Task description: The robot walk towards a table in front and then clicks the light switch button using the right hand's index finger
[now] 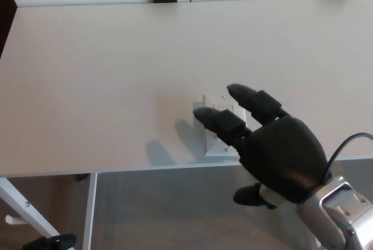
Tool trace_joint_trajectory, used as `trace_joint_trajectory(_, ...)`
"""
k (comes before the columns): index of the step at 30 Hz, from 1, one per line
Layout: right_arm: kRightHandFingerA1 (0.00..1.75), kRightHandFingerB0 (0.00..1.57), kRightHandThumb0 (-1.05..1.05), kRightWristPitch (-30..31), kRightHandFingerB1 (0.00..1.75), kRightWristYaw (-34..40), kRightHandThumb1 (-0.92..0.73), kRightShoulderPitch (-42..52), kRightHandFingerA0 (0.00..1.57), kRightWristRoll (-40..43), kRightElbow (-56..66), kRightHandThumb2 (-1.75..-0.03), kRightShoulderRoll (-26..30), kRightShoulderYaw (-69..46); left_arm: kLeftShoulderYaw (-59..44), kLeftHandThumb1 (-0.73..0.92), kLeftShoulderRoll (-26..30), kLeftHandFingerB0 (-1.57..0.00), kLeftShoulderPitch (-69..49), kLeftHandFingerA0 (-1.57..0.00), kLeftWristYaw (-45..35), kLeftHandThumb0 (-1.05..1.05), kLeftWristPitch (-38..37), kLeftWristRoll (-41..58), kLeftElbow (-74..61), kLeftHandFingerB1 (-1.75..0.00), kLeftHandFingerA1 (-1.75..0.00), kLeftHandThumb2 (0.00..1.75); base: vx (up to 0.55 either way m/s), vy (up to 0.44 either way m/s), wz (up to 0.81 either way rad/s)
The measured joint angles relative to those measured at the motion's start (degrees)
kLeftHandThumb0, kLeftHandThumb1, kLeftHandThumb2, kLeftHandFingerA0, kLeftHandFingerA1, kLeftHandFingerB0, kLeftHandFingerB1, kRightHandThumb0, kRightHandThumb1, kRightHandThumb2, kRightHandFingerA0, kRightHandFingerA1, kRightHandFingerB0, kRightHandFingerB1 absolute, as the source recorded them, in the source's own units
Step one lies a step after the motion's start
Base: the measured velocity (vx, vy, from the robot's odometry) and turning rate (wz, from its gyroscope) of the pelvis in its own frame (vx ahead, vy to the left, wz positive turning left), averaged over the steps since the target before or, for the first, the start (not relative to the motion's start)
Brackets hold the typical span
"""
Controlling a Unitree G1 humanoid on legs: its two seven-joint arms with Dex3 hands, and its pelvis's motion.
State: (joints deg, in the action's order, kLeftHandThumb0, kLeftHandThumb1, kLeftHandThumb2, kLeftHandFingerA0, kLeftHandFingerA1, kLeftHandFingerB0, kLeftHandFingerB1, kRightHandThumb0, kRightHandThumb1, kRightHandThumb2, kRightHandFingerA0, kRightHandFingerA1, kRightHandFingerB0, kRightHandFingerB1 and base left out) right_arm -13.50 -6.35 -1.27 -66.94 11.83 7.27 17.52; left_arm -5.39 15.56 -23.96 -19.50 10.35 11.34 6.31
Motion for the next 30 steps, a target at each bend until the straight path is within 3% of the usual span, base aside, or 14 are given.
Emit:
trace_joint_trajectory(1, 0.17, 0.13, -0.59, 0.7, 0.29, -0.2, -0.24, 0.0, 0.05, -0.8, -0.2, -0.58, 0.2, 0.4, 0.0, 0.8, 0.1, -0.34, 0.0, -0.36, 0.0, -0.28, 0.0, 0.0, -0.1, -0.38, -0.42, 0.63, 0.0, 0.0, 0.0)
trace_joint_trajectory(5, 0.2, 0.15, -0.59, 4.0, 0.29, -0.6, -0.25, 0.0, 0.07, -5.3, -1.1, -0.58, 1.3, 2.3, 0.0, 0.81, 0.5, -0.34, 0.0, -0.38, -0.2, -0.28, 0.1, 0.0, -0.4, -0.38, -0.41, 0.63, 0.0, 0.0, 0.0)
trace_joint_trajectory(11, 0.28, 0.17, -0.6, 9.3, 0.28, -0.9, -0.3, -0.2, 0.01, -10.1, -2.0, -0.51, 3.0, 2.7, 0.0, 0.79, 1.2, -0.36, 0.1, -0.38, -0.4, -0.27, 0.1, -0.2, -1.1, -0.38, -0.42, 0.63, 0.0, 0.0, 0.0)
trace_joint_trajectory(12, 0.17, 0.15, -0.59, 10.5, 0.3, -0.9, -0.25, -0.4, 0.06, -10.8, -2.1, -0.59, 3.4, 2.7, 0.0, 0.79, 1.4, -0.35, 0.1, -0.38, -0.4, -0.27, 0.1, -0.3, -1.1, -0.38, -0.42, 0.63, 0.0, 0.0, 0.0)
trace_joint_trajectory(13, 0.16, 0.15, -0.59, 11.3, 0.3, -0.9, -0.25, -0.7, 0.05, -11.4, -2.1, -0.59, 3.6, 2.7, 0.0, 0.79, 1.5, -0.35, 0.1, -0.38, -0.4, -0.27, 0.1, -0.3, -1.2, -0.38, -0.42, 0.63, 0.0, 0.0, 0.0)
trace_joint_trajectory(15, 0.16, 0.14, -0.59, 12.8, 0.3, -0.9, -0.26, -1.1, 0.04, -12.1, -2.1, -0.6, 3.8, 2.7, 0.1, 0.79, 1.7, -0.36, 0.1, -0.39, -0.4, -0.27, 0.1, -0.5, -1.2, -0.38, -0.42, 0.63, 0.0, 0.0, 0.0)
trace_joint_trajectory(16, 0.27, 0.16, -0.6, 13.5, 0.27, -0.9, -0.33, -1.2, 0.0, -12.5, -2.1, -0.51, 3.9, 2.8, 0.1, 0.79, 1.8, -0.36, 0.1, -0.4, -0.4, -0.26, 0.1, -0.6, -1.2, -0.38, -0.42, 0.63, 0.0, 0.0, 0.0)
trace_joint_trajectory(22, 0.28, 0.15, -0.62, 16.3, 0.27, -0.3, -0.33, -1.2, 0.03, -13.9, -2.1, -0.51, 4.0, 4.4, 0.3, 0.79, 1.8, -0.35, 0.0, -0.39, -0.4, -0.28, 0.8, -1.2, -1.7, -0.38, -0.42, 0.63, 0.0, 0.0, 0.0)
trace_joint_trajectory(23, 0.2, 0.14, -0.63, 16.7, 0.29, -0.1, -0.27, -1.2, 0.07, -14.0, -2.1, -0.59, 4.0, 4.7, 0.3, 0.79, 1.8, -0.35, 0.0, -0.39, -0.4, -0.28, 0.8, -1.2, -1.7, -0.38, -0.43, 0.63, 0.0, 0.0, 0.0)
trace_joint_trajectory(24, 0.28, 0.16, -0.62, 17.0, 0.27, 0.0, -0.33, -1.2, 0.04, -14.1, -2.1, -0.51, 4.0, 4.8, 0.4, 0.8, 1.8, -0.36, 0.0, -0.39, -0.4, -0.29, 0.8, -1.3, -1.7, -0.39, -0.43, 0.62, 0.0, 0.0, 0.0)
trace_joint_trajectory(30, 0.28, 0.16, -0.64, 18.4, 0.27, 0.6, -0.34, -1.2, 0.02, -14.0, -2.5, -0.52, 4.0, 6.2, 0.4, 0.8, 1.8, -0.35, 0.1, -0.39, -0.5, -0.28, 0.8, -1.5, -1.8, -0.38, -0.42, 0.63, 0.0, 0.0, 0.0)
